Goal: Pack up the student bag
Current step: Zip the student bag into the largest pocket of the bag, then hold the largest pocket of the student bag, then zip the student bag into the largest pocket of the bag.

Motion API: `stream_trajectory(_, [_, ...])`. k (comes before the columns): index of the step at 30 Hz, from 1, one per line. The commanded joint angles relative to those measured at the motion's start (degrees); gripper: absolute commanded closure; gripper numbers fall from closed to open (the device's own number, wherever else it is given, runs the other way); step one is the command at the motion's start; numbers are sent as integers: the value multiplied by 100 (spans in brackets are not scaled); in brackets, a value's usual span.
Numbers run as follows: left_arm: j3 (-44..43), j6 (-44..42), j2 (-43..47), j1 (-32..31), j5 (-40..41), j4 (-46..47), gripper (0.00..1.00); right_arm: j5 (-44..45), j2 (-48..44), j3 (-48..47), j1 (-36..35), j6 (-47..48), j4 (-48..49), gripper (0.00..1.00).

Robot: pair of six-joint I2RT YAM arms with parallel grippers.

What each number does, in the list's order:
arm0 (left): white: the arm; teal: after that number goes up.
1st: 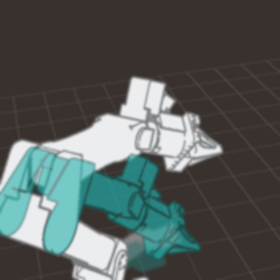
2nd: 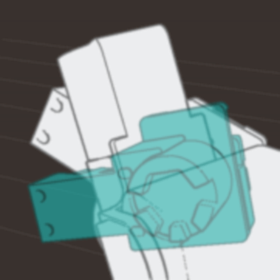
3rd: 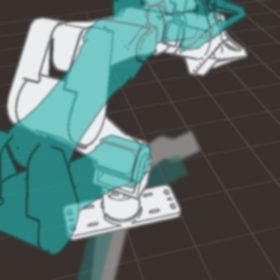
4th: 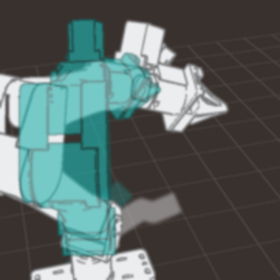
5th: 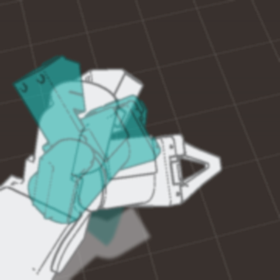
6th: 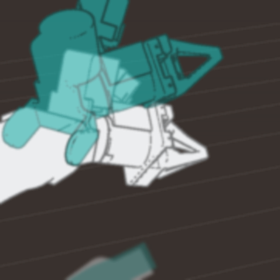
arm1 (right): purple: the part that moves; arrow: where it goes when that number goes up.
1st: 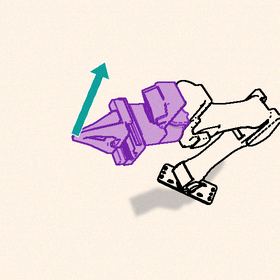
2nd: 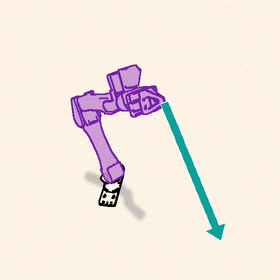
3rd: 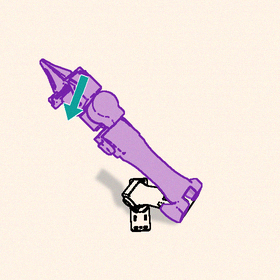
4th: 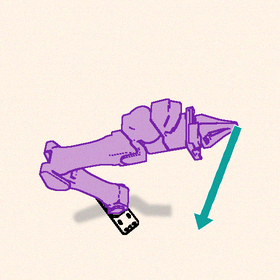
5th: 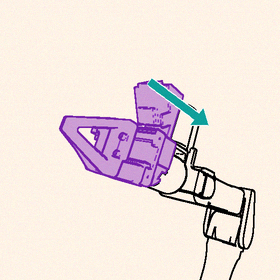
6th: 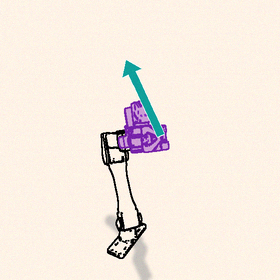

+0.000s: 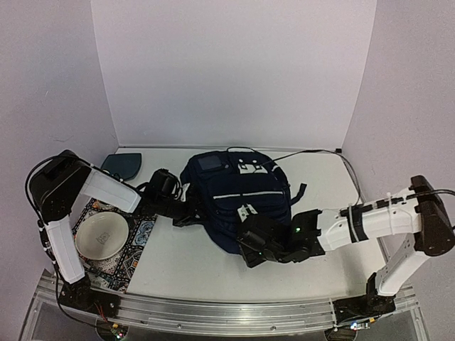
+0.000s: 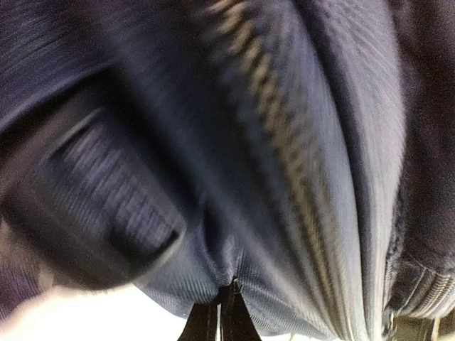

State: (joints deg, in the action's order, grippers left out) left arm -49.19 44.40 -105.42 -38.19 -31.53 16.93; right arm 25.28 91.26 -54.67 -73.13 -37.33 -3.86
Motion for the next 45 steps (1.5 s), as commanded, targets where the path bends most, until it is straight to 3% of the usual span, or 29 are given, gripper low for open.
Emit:
stream_trajectory(1, [-764,-607,-67,676,1386,-804,100,-1001,659,-577,-122,392,198,100])
stream_trajectory(3, [-753,-640,143,679,1381,-936,93,-991,982,-942,-121,497,342,100])
stream_trajectory(11, [309,-138,1442,650,1433,-965,44,-620,2103,-2213,-105,746,716,100])
stream_trajectory(15, [713,227,1887,420,1251,-851,35,-517,2314,-2465,-96,760,788,100])
stream_trajectory(20, [1114,562,2319,7,1476,-796,34,-492,2329,-2491,-92,732,928,100])
stream_trajectory(30, [1077,803,2042,-633,1613,-623,39,-617,2282,-2372,-90,639,1150,100])
stream_trajectory(33, [1025,815,1917,-695,1614,-589,52,-598,2189,-2266,-87,643,1151,100])
stream_trajectory(39, [1079,765,2044,-725,1771,-585,96,-409,1771,-1860,-87,680,1037,100])
stream_trajectory(45, [938,462,2150,-643,2270,-1035,100,-149,1173,-1275,-86,759,377,100])
